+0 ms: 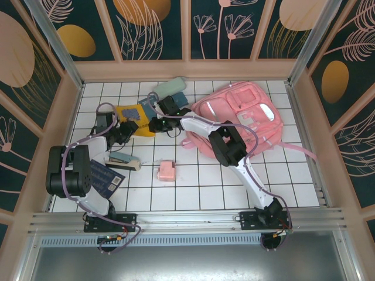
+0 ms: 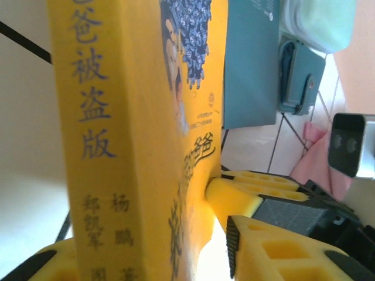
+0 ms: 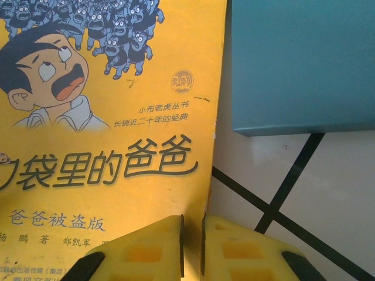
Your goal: Pack the student bag
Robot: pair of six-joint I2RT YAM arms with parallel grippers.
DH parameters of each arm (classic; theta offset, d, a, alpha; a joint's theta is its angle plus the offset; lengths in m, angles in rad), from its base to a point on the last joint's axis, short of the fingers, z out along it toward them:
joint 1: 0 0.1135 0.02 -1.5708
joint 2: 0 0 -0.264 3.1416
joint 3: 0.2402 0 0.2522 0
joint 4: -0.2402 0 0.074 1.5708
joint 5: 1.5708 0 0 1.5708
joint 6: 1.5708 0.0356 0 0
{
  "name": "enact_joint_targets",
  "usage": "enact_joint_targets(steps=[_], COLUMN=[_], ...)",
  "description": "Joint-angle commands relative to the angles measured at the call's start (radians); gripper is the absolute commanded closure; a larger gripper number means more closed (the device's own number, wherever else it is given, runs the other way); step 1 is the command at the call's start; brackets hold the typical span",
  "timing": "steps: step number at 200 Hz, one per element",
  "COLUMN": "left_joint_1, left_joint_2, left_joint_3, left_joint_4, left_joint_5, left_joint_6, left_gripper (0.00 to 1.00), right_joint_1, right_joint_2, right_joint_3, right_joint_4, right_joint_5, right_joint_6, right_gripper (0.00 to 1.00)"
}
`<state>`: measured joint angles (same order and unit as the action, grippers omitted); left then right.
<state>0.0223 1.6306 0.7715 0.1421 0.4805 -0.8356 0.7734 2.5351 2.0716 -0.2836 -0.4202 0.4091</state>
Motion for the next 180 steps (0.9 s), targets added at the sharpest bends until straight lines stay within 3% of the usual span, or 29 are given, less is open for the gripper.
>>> enact_joint_targets(steps=[1,22,38,77,128,180], left_joint_1=[-0.013,-0.012,-0.013,-0.013,-0.013,-0.013], left_joint_2=[0.006,-0.009,-0.031,-0.085,-0.151,-0.173], left_joint_3=[0.042,0.04,0.041,0.055,0.066,0.069], left_joint_4=[-0.043,-0.053,-0.058,-0.062,-0.052,-0.055], left_joint_5=[-0.008,-0.016,-0.021,0.0,0.049,0.074], left_joint_6=[0.069,0.075,0.079,0.084,0.069,0.068], left_gripper=[0.73,0.91,1.0,1.0,1.0,1.0], right_joint_1=[0.029,0.027,0.025,-0.002,-0.094,-0.151], right_joint_2=[-0.025,-0.088,-0.167,-0.382,-0.67,-0.769], right_joint_3=[-0.04,-0.065,-0.101,-0.221,-0.524,-0.697], right_joint_4=[-0.031,-0.042,-0.043,-0.086,-0.104,-0.143], right_joint_5=[-0.009,0.034,0.076,0.223,0.401,0.607], right_joint_6=[0.0,-0.02,-0.044,-0.119,-0.194,-0.276], right_gripper=[0.82,0.77,0.67,0.49,0.4,0.33])
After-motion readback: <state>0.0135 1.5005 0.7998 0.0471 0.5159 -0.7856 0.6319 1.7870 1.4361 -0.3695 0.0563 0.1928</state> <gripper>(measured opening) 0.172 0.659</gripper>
